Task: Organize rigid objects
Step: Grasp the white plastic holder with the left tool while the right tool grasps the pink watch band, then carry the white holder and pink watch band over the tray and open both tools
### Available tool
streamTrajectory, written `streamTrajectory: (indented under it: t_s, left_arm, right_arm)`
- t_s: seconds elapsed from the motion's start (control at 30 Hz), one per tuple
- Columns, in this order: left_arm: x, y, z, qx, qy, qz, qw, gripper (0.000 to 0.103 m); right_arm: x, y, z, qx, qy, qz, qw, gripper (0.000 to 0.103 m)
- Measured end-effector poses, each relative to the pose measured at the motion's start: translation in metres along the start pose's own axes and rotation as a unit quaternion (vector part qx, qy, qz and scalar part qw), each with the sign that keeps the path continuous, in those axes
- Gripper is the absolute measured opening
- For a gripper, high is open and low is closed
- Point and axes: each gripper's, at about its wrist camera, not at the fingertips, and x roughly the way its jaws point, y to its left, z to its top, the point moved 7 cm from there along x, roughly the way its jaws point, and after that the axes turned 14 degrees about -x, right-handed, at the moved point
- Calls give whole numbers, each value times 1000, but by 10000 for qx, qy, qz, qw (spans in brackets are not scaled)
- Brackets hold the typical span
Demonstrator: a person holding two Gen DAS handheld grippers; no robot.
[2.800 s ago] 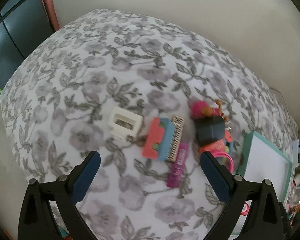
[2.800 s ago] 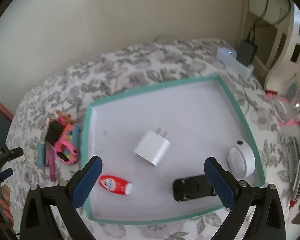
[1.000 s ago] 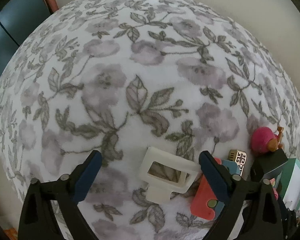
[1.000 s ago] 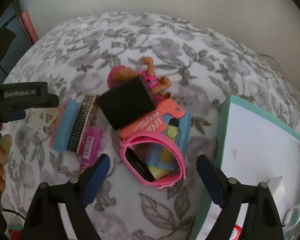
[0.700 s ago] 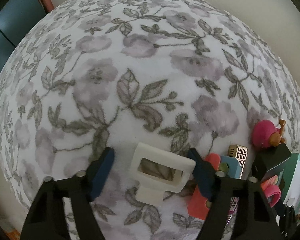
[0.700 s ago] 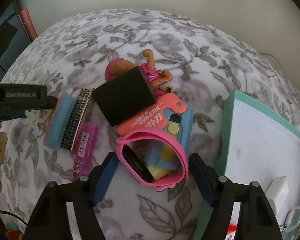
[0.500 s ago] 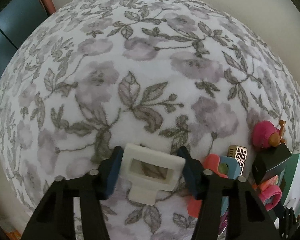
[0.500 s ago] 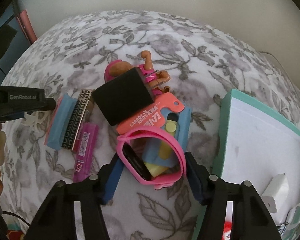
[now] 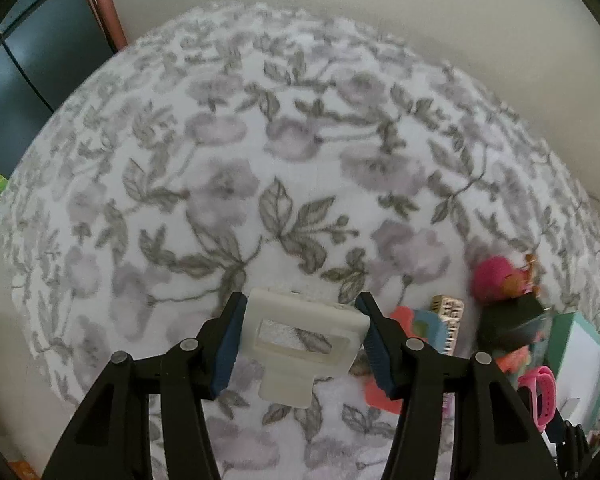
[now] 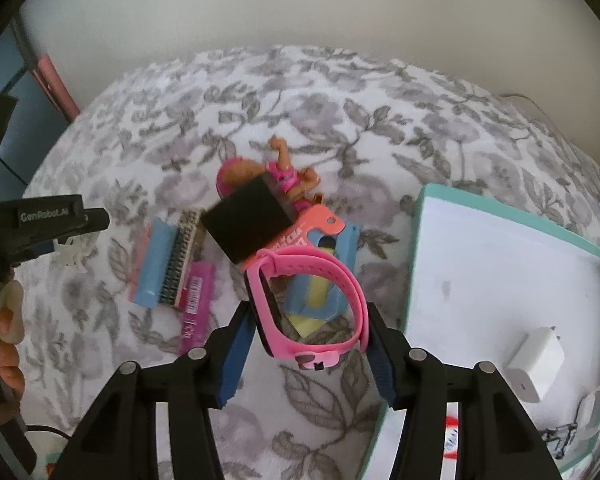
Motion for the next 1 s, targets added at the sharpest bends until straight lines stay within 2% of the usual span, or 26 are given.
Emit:
streamTrajectory:
  t_s: [0.23,0.5,0.83,1.0]
  left_arm:
    - [-59,-17,6,168,-588,-293,9977,57]
    - [-119,-59,-7,622,-1136,-651,9894,57]
    - [-144,-134,-54,1326,-1141,-1028,9792,57]
    - [-141,-172,-83,1652,-1021,-1134,9744,57]
  right_arm:
    - [-50,-21,6,217,-411,-120,9988,56]
    - [-101,-80,-3,861,-662,-460,9930,56]
    - [-132,-168,-39,1937,-728,-798,9751,56]
    - [-133,-200,-59,2274,-602,-984,9669,56]
